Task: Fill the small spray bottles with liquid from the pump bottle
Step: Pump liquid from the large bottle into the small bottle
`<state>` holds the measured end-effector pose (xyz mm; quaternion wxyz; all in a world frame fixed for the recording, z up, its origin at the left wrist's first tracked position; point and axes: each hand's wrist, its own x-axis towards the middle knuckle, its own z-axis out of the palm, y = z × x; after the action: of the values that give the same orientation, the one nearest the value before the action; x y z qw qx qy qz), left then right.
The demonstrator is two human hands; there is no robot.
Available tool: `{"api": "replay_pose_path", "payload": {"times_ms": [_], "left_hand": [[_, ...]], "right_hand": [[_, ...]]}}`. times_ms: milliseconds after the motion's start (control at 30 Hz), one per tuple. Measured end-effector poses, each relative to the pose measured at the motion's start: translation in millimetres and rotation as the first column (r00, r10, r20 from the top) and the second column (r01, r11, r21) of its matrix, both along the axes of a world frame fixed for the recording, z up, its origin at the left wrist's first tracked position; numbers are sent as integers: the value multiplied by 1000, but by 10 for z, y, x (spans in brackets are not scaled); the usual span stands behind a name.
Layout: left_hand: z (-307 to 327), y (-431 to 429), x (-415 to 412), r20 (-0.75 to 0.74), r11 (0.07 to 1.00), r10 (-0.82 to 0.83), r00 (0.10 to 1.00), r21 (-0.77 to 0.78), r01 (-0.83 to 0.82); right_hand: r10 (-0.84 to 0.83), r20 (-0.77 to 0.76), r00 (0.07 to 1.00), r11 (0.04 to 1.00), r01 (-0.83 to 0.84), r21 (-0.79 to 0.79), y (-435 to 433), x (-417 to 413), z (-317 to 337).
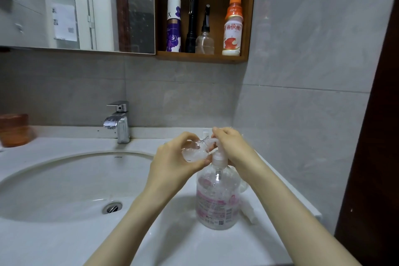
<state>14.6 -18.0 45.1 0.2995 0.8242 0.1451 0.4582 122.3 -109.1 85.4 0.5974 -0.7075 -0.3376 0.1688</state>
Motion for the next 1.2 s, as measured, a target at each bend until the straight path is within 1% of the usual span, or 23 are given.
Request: {"api": "replay_pose_path", "payload": {"times_ms": [100, 233, 400, 500, 633, 767, 833, 1033, 1100, 1200], "left_hand": [[-13, 7, 4, 14, 1000, 3, 1000, -1, -3], [-40, 24, 18, 2, 1000, 13, 1000, -3, -13], [-25, -15, 16, -12, 1000, 31, 999, 1, -31], [30, -4, 0, -45, 998, 51, 998, 28, -50], [92, 30, -7, -61, 996, 58, 996, 70, -54], [62, 66, 23, -54, 997, 54, 997, 66, -51], [43, 69, 27, -58, 997, 43, 997, 61, -40], [87, 21, 18, -62, 998, 33, 998, 61, -29], [104, 18, 11, -64, 997, 35, 997, 67, -30], [105, 12, 16, -56, 998, 32, 998, 52, -29]], "right_hand": [[21, 25, 999, 1000, -22, 16, -21, -27, 10], [-9, 100, 995, 1000, 10, -10, -18, -22, -19], [-19, 56, 998, 1000, 20, -19, -14, -5, -47], [7, 32, 999, 999, -5, -51, -14, 0, -7], [40, 61, 997, 996, -35, -87, -4, -7, 61], [35, 95, 995, 999, -32, -36, 37, -9, 34], [25, 92, 995, 999, -21, -36, 39, -13, -2], [29, -5, 1000, 999, -29, 16, -26, 0, -45], [37, -12, 999, 999, -37, 4, -31, -2, -18], [33, 2, 999, 999, -33, 31, -3, 24, -16]]}}
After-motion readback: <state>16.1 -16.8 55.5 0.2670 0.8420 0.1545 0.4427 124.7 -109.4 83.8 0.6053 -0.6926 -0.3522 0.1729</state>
